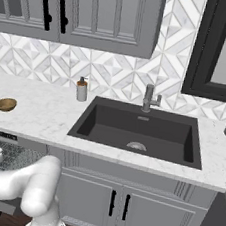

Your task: Pick up the cup and bowl from the counter, place them in the dishwasher, and close the dishwasher door.

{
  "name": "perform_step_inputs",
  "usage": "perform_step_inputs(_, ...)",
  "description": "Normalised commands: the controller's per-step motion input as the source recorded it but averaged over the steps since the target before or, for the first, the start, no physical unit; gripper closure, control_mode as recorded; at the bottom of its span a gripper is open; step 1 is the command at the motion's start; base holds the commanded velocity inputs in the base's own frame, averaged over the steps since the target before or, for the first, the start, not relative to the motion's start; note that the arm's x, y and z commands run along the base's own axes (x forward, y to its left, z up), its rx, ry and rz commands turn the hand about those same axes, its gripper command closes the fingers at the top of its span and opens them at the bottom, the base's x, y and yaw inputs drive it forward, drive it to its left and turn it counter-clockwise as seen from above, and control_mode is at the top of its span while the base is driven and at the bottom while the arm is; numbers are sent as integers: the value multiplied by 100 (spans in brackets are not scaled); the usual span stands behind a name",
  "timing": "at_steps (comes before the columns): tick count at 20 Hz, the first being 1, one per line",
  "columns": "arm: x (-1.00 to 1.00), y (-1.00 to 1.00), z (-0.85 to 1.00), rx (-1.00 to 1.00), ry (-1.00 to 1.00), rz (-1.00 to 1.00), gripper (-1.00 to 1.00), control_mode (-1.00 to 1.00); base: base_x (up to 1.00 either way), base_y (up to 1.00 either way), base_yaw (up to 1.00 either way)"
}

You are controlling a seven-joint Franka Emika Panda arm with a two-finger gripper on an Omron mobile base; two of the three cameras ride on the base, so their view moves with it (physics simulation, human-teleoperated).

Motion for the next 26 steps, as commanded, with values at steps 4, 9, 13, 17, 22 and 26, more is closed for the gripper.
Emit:
perform_step_inputs(4, -16, 1, 51, -1, 0, 0, -100, -100, 0, 0, 0)
perform_step_inputs(9, -38, -14, 92, 0, -3, 0, -100, -100, 0, 0, 0)
perform_step_inputs(13, -38, -3, 84, 0, -11, 0, -100, -100, 0, 0, 0)
perform_step_inputs(17, -28, 0, 18, 0, -21, 6, -100, -100, 0, 0, 0)
perform_step_inputs(22, -46, 0, -14, 0, -23, 15, -100, -100, 0, 0, 0)
perform_step_inputs(26, -12, -1, 18, 0, -15, 10, -100, -100, 0, 0, 0)
